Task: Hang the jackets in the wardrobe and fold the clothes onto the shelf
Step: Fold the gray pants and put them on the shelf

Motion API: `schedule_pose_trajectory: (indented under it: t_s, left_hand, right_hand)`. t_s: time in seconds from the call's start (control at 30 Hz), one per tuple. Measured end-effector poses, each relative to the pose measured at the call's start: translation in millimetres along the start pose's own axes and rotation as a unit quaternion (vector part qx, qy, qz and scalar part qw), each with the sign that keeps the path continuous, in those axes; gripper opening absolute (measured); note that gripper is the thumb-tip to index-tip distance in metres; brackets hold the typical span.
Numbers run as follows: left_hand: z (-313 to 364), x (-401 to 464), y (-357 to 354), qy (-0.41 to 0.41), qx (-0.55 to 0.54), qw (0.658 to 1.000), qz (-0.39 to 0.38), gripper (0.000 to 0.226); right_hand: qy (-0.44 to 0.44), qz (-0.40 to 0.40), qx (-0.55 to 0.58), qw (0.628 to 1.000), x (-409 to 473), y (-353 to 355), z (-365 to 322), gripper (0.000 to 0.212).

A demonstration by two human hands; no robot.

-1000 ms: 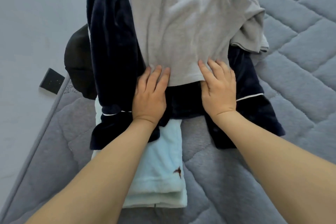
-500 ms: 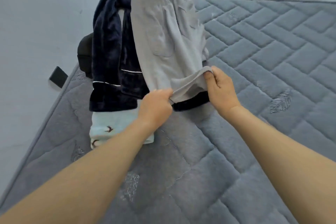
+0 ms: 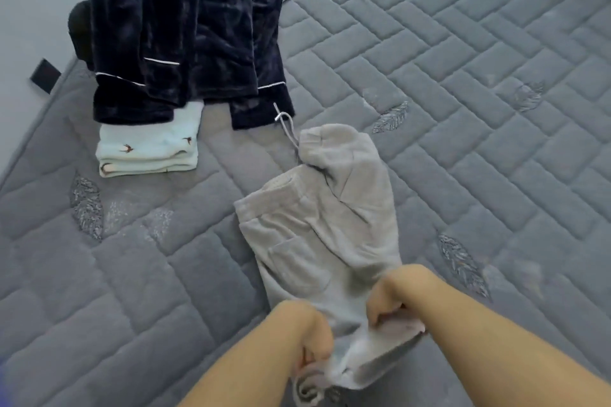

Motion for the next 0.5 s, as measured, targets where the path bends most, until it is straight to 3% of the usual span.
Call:
schedule_pose_trajectory:
  t_s: [0.03, 0.1, 0.17, 0.23, 0.3, 0.4, 0.47, 0.5]
  left_hand:
    - [-7, -4, 19, 0.013, -0.004, 0.997, 0.071, 0.034]
    - [-27, -30, 79, 0.016, 0.012, 0.963, 0.269, 0.031]
    - [-55, -71, 138, 0.013, -0.001, 0.895, 0.447, 0.033]
    - [-89, -108, 180, 0.024, -0.035, 0.818, 0.574, 0.043]
    - [-117, -122, 208, 0.036, -0.067, 0.785, 0.615, 0.056]
    - [-134, -107, 229, 0.043, -0.055, 0.825, 0.56, 0.068]
    - [-135, -91, 229, 0.038, -0.023, 0.853, 0.52, 0.052]
    - [-134, -83, 225, 0.026, -0.02, 0.863, 0.504, 0.047]
  right_hand:
    - [0.015, 0.024, 0.07, 0.997, 2, 6, 3, 0.025]
    - [0.052, 0.172, 0.194, 0.964, -1, 50, 18, 0.034]
    - [0.05, 0.329, 0.283, 0.899, -15, 103, 46, 0.035]
    - [0.033, 0.419, 0.292, 0.859, -25, 142, 64, 0.041]
    - [0.026, 0.481, 0.255, 0.838, -30, 174, 62, 0.054]
    - [0.054, 0.506, 0.341, 0.791, -29, 210, 44, 0.085]
    - [0.041, 0.455, 0.481, 0.748, -14, 219, 42, 0.105]
    - [0.033, 0.429, 0.533, 0.728, -5, 219, 40, 0.099]
Point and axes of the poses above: each hand's wrist, its own x-axis towards the middle knuckle, its own y-axis out of the back of the hand, z = x × y, the point moved 9 cm from there along x, towards the middle knuckle, and after that the axes turned 9 degrees about -y, right-handed, at the moved point
